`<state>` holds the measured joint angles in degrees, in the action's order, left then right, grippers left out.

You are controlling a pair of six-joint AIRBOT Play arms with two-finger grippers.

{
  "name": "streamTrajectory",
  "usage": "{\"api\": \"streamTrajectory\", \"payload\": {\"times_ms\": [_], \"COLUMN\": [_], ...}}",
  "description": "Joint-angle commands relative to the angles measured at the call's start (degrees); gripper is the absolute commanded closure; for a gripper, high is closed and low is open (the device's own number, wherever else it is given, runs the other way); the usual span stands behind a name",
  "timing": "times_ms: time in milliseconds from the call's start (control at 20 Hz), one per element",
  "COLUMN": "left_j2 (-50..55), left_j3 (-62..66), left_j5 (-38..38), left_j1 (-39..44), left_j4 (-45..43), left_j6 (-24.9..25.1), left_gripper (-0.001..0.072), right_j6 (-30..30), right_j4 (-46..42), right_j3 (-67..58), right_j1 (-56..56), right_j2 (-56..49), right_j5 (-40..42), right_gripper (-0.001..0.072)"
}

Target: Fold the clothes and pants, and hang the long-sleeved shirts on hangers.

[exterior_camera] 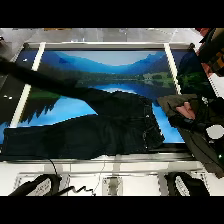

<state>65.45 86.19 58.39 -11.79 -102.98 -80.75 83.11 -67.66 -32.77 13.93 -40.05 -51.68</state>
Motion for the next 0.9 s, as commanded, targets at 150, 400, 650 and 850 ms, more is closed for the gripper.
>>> {"api": "streamTrajectory", "payload": {"times_ms": [150,400,650,850], "left_j2": [4.0,10.6,13.4,14.3], "left_j3": [-0.2,-0.2,-0.2,-0.2], "left_j5": [23.1,23.0,22.1,21.6], "left_j1": [-3.3,-1.7,-1.6,-1.6], "left_j4": [-4.7,-1.9,-1.9,-1.9], "left_j6": [-1.2,-0.9,0.7,0.6], "left_gripper": [0.0687,0.0685,0.0685,0.0684], "right_j6": [0.0,-7.1,-28.8,-26.0], "right_j4": [-2.1,4.6,20.2,20.0], "right_j3": [-0.7,-8.4,-23.8,-28.2], "right_j1": [0.0,0.0,0.0,0.0], "right_j2": [-2.7,-20.0,-42.9,-49.9], "right_j5": [0.9,-6.5,-24.7,-13.0], "right_gripper": [0.0321,0.032,0.0327,0.024]}}
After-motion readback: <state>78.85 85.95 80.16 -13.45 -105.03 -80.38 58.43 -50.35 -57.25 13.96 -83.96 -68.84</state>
